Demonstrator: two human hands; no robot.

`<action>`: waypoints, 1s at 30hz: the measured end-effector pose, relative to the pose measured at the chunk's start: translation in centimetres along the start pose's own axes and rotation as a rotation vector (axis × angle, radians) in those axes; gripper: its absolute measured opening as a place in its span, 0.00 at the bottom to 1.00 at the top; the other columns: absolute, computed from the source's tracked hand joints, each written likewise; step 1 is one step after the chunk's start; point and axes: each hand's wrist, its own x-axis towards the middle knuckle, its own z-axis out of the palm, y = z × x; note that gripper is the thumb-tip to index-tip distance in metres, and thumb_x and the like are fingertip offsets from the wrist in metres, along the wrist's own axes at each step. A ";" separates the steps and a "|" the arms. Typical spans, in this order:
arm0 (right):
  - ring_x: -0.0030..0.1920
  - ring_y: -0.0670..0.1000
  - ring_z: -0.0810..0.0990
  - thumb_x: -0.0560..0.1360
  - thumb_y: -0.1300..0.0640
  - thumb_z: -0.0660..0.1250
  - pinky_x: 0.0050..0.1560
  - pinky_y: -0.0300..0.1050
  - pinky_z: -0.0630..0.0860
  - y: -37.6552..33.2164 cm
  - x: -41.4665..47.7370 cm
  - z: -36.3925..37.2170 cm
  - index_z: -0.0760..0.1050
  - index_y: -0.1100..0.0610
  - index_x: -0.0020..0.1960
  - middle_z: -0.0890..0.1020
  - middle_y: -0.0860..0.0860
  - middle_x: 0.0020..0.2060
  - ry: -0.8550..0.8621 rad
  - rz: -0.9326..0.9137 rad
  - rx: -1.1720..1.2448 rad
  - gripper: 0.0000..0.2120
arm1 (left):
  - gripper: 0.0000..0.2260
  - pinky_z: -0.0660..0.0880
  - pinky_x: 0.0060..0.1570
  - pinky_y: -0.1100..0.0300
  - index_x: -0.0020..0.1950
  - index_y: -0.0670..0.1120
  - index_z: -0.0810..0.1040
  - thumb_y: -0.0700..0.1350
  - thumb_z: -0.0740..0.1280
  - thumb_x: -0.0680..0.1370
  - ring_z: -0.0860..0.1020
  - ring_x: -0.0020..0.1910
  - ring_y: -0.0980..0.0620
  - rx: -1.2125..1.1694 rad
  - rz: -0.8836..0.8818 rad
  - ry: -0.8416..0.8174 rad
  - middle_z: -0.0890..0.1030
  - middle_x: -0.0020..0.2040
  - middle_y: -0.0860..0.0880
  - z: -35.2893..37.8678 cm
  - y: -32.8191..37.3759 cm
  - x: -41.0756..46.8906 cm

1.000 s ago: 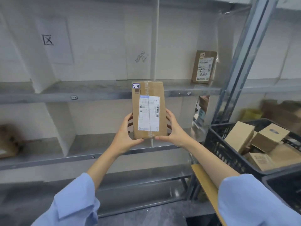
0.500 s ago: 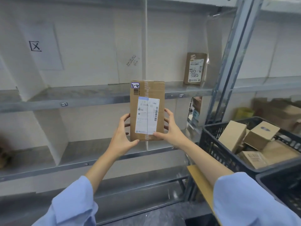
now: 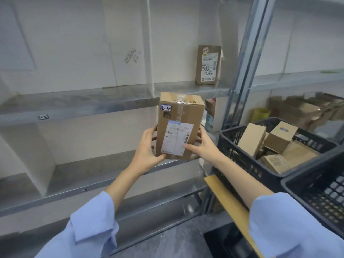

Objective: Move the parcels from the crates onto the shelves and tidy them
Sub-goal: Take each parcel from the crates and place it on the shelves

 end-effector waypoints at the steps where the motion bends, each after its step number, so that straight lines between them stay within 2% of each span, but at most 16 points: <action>1: 0.71 0.51 0.69 0.72 0.54 0.76 0.66 0.50 0.71 0.4 0.0 -0.1 0.53 0.50 0.78 0.69 0.49 0.73 0.004 0.016 0.003 0.43 | 0.42 0.69 0.53 0.74 0.77 0.52 0.57 0.45 0.78 0.70 0.69 0.60 0.68 -0.002 0.004 -0.014 0.62 0.68 0.58 0.3 -0.1 0.2; 3: 0.71 0.53 0.70 0.72 0.54 0.76 0.63 0.59 0.76 1.2 -0.1 -0.4 0.54 0.49 0.77 0.69 0.50 0.72 0.007 0.060 0.012 0.42 | 0.42 0.68 0.55 0.73 0.77 0.51 0.58 0.48 0.78 0.70 0.69 0.61 0.66 -0.012 0.005 -0.043 0.64 0.68 0.57 1.0 -0.3 0.5; 4: 0.71 0.54 0.70 0.72 0.54 0.75 0.58 0.60 0.79 1.7 0.0 -0.6 0.54 0.48 0.77 0.69 0.50 0.71 0.006 0.077 0.020 0.42 | 0.42 0.68 0.56 0.72 0.77 0.51 0.58 0.49 0.78 0.70 0.69 0.62 0.65 -0.018 0.004 -0.056 0.64 0.69 0.57 1.4 -0.5 0.7; 6: 0.70 0.53 0.70 0.74 0.56 0.74 0.47 0.47 0.83 2.6 0.0 -1.0 0.53 0.48 0.77 0.68 0.49 0.72 0.006 0.099 0.036 0.41 | 0.42 0.68 0.58 0.71 0.78 0.50 0.58 0.51 0.78 0.70 0.69 0.63 0.65 -0.016 0.004 -0.076 0.66 0.69 0.55 2.2 -1.0 1.0; 7: 0.69 0.53 0.70 0.74 0.57 0.74 0.42 0.40 0.82 3.2 0.0 -1.2 0.52 0.48 0.77 0.68 0.49 0.72 0.007 0.110 0.047 0.41 | 0.42 0.68 0.58 0.70 0.78 0.49 0.59 0.51 0.78 0.70 0.68 0.63 0.65 -0.010 -0.002 -0.086 0.67 0.69 0.55 2.6 -1.3 1.2; 9: 0.69 0.53 0.70 0.74 0.59 0.73 0.38 0.35 0.80 4.5 0.3 -1.5 0.52 0.49 0.78 0.67 0.50 0.73 0.012 0.126 0.054 0.41 | 0.41 0.69 0.60 0.66 0.78 0.47 0.60 0.49 0.78 0.70 0.68 0.63 0.65 -0.001 -0.011 -0.101 0.68 0.70 0.54 3.5 -2.0 1.6; 12: 0.69 0.50 0.69 0.74 0.59 0.74 0.46 0.36 0.79 6.7 1.2 -1.8 0.52 0.49 0.77 0.67 0.50 0.73 0.024 0.138 0.036 0.41 | 0.40 0.67 0.61 0.62 0.78 0.48 0.60 0.46 0.77 0.71 0.69 0.65 0.60 0.015 -0.040 -0.133 0.68 0.73 0.52 4.7 -3.0 2.2; 15: 0.67 0.47 0.67 0.74 0.59 0.74 0.62 0.48 0.74 8.8 2.9 -2.1 0.52 0.49 0.77 0.67 0.51 0.73 0.022 0.164 0.023 0.41 | 0.39 0.66 0.60 0.62 0.78 0.49 0.60 0.47 0.76 0.72 0.68 0.65 0.59 0.035 -0.088 -0.167 0.67 0.74 0.52 6.1 -4.3 3.2; 18: 0.66 0.47 0.68 0.73 0.60 0.74 0.69 0.54 0.70 11.0 5.2 -2.7 0.52 0.51 0.77 0.68 0.52 0.72 0.004 0.175 0.020 0.41 | 0.38 0.67 0.64 0.60 0.78 0.47 0.60 0.47 0.76 0.72 0.67 0.67 0.59 0.074 -0.131 -0.181 0.66 0.74 0.51 7.7 -5.9 4.6; 20: 0.68 0.49 0.68 0.73 0.61 0.74 0.70 0.57 0.69 12.9 7.4 -3.4 0.53 0.51 0.77 0.68 0.53 0.72 -0.001 0.176 0.019 0.41 | 0.36 0.64 0.69 0.59 0.77 0.46 0.61 0.45 0.75 0.73 0.66 0.69 0.58 0.100 -0.163 -0.187 0.66 0.74 0.50 8.9 -7.1 5.9; 22: 0.70 0.51 0.67 0.73 0.62 0.73 0.70 0.50 0.67 14.2 9.2 -4.0 0.52 0.52 0.77 0.66 0.53 0.73 0.021 0.177 -0.006 0.41 | 0.35 0.62 0.71 0.59 0.77 0.47 0.61 0.44 0.74 0.74 0.65 0.72 0.55 0.128 -0.177 -0.189 0.66 0.75 0.50 9.8 -7.9 6.6; 24: 0.68 0.47 0.66 0.73 0.64 0.73 0.67 0.44 0.65 15.9 11.9 -4.8 0.52 0.54 0.77 0.65 0.53 0.73 0.035 0.184 -0.020 0.41 | 0.34 0.61 0.72 0.57 0.78 0.48 0.60 0.46 0.72 0.75 0.63 0.74 0.53 0.190 -0.199 -0.198 0.64 0.76 0.50 11.2 -9.2 7.7; 26: 0.67 0.46 0.66 0.73 0.64 0.73 0.68 0.45 0.65 17.5 14.2 -5.2 0.51 0.55 0.77 0.65 0.53 0.73 0.036 0.194 -0.023 0.41 | 0.34 0.60 0.73 0.54 0.79 0.50 0.57 0.49 0.68 0.77 0.61 0.75 0.52 0.319 -0.205 -0.218 0.60 0.78 0.51 12.6 -10.1 8.7; 30: 0.74 0.52 0.64 0.74 0.65 0.72 0.70 0.51 0.65 20.8 18.4 -5.5 0.50 0.52 0.78 0.65 0.52 0.74 0.032 0.245 -0.019 0.42 | 0.33 0.60 0.72 0.51 0.80 0.51 0.53 0.55 0.62 0.80 0.59 0.76 0.46 0.583 -0.176 -0.238 0.55 0.80 0.49 15.3 -11.8 10.7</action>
